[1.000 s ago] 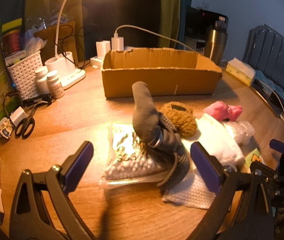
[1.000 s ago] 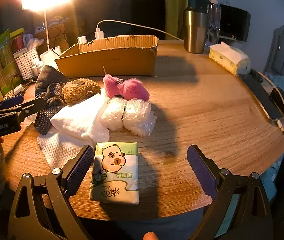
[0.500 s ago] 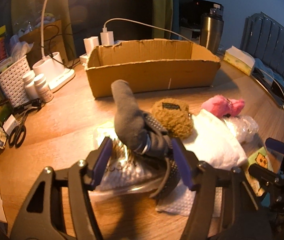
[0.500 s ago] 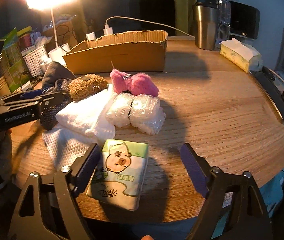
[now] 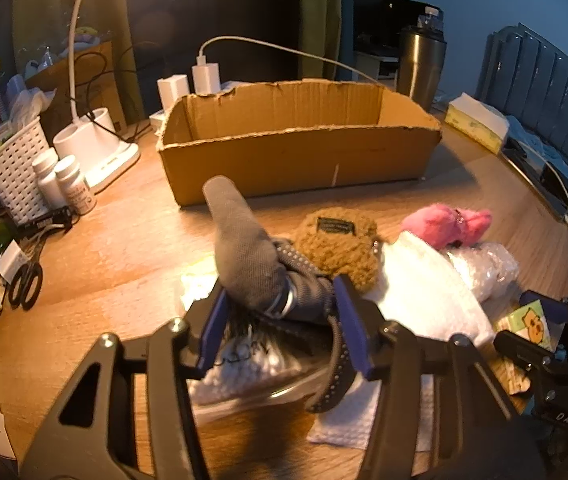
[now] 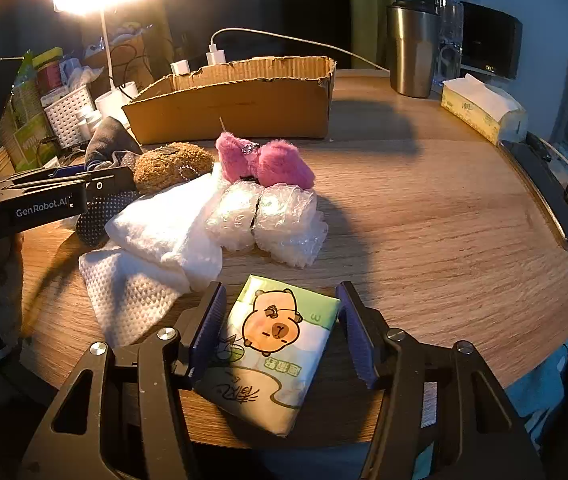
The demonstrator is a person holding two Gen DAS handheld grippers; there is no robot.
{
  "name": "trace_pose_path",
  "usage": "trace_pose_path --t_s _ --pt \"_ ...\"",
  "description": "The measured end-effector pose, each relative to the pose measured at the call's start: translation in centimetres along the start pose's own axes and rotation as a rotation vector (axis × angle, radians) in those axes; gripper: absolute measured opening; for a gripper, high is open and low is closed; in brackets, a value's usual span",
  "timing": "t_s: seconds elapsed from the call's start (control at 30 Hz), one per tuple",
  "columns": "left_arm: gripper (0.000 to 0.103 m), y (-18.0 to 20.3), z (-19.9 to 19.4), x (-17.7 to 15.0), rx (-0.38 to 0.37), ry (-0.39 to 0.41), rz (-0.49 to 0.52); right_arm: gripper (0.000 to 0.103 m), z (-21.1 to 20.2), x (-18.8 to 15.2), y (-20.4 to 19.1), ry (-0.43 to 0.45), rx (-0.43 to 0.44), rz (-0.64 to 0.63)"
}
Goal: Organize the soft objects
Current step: 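Close left tool on the gray glove while right tool grasps the tissue pack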
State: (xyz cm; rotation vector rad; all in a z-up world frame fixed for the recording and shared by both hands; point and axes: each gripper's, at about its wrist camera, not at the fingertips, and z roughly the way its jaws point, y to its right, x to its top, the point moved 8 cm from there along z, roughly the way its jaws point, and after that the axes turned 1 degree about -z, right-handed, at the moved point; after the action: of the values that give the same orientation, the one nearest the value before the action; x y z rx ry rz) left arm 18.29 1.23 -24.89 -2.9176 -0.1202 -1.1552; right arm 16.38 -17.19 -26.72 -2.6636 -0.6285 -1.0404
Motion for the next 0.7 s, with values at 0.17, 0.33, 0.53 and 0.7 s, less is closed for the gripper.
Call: trace_pose_path --t_s 0.17,0.33,0.53,0.7 --pt "0.048 0.2 -0.4 0.0 -0.011 0.005 -0.002 0.059 -0.2 0.1 0.2 0.004 -0.012 0.001" --pt "0.043 0.4 -1.0 0.0 -0.020 0.019 -0.002 0.058 -0.7 0.4 0.3 0.016 -0.030 -0.001" --pt "0.042 0.6 -2.1 0.3 -0.033 0.042 0.004 0.058 -1.5 1.0 0.2 0.040 -0.040 -0.019" --pt "0.041 0.8 -3.5 0.8 -0.049 0.075 0.006 0.056 -2.5 1.9 -0.2 0.071 -0.055 -0.038"
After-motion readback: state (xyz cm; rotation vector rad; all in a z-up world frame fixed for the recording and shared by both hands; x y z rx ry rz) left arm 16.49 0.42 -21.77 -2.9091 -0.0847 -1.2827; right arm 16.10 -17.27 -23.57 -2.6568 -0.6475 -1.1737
